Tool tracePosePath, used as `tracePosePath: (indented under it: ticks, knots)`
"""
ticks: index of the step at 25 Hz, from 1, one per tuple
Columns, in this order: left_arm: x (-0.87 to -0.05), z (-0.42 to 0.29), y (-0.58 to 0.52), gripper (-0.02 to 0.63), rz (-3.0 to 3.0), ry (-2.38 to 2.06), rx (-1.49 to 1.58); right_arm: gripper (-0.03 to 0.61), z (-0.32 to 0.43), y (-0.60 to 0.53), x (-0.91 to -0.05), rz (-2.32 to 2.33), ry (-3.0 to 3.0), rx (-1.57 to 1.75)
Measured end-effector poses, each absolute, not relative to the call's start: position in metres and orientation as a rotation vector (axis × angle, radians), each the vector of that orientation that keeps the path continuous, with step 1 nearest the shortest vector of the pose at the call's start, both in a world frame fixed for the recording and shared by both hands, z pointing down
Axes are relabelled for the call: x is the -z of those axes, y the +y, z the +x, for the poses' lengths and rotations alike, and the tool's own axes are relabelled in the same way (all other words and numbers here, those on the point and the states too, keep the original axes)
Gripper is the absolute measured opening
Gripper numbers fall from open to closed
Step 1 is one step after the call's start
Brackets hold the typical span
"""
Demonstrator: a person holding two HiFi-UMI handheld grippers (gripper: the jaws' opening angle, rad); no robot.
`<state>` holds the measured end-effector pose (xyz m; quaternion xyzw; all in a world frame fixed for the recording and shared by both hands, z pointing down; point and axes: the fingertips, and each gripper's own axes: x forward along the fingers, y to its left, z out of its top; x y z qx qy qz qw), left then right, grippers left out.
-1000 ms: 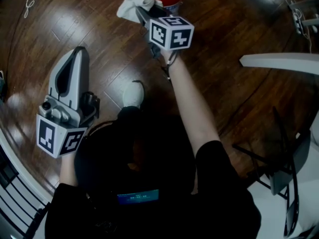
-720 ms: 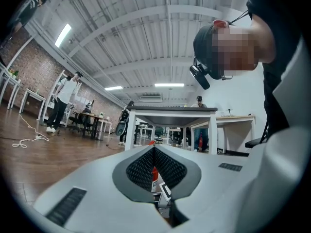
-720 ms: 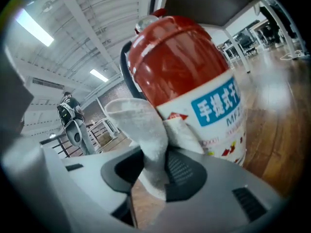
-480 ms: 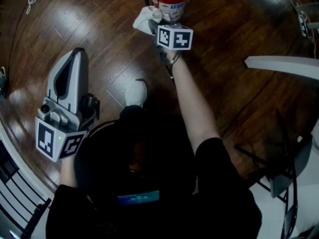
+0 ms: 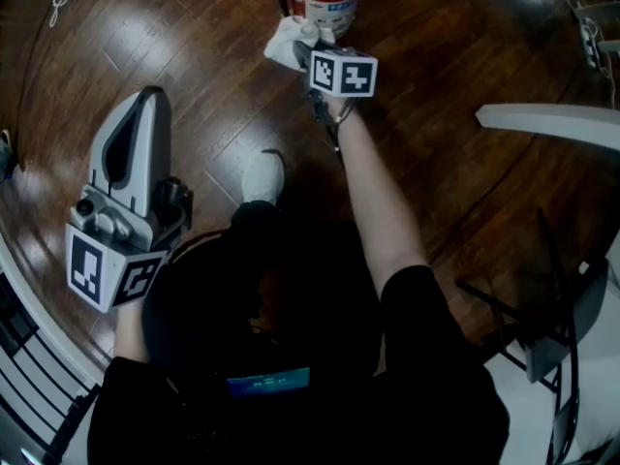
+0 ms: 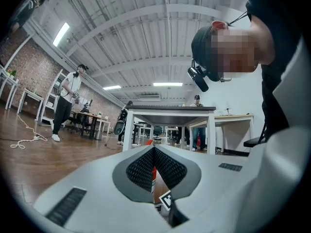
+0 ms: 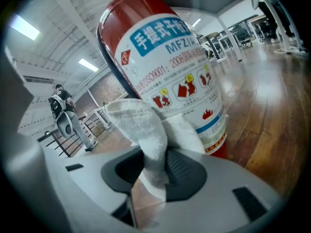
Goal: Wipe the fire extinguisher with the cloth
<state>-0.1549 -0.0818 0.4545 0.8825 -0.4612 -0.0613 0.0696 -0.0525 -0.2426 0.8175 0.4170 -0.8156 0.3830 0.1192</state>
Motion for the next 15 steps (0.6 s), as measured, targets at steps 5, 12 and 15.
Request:
tracePosePath:
  ticks: [5, 12, 15]
  knots:
    - [-0.452, -0.154, -0.08, 0.003, 2.659, -1.388, 0.193, 0.138, -0.059, -0.235, -0.752, 1.134, -2.637, -1.179]
    - [-0.45, -0.147, -0.076, 0.003, 2.668, -1.375, 0.208, 0.14, -0.039, -0.219, -0.638, 1.074, -2.946, -1.054]
    - [-0.448, -0.143, -0.074, 0.003, 2.674, -1.369, 0.218, 0.14, -0.014, -0.22, -0.584, 1.124, -3.039, -0.958]
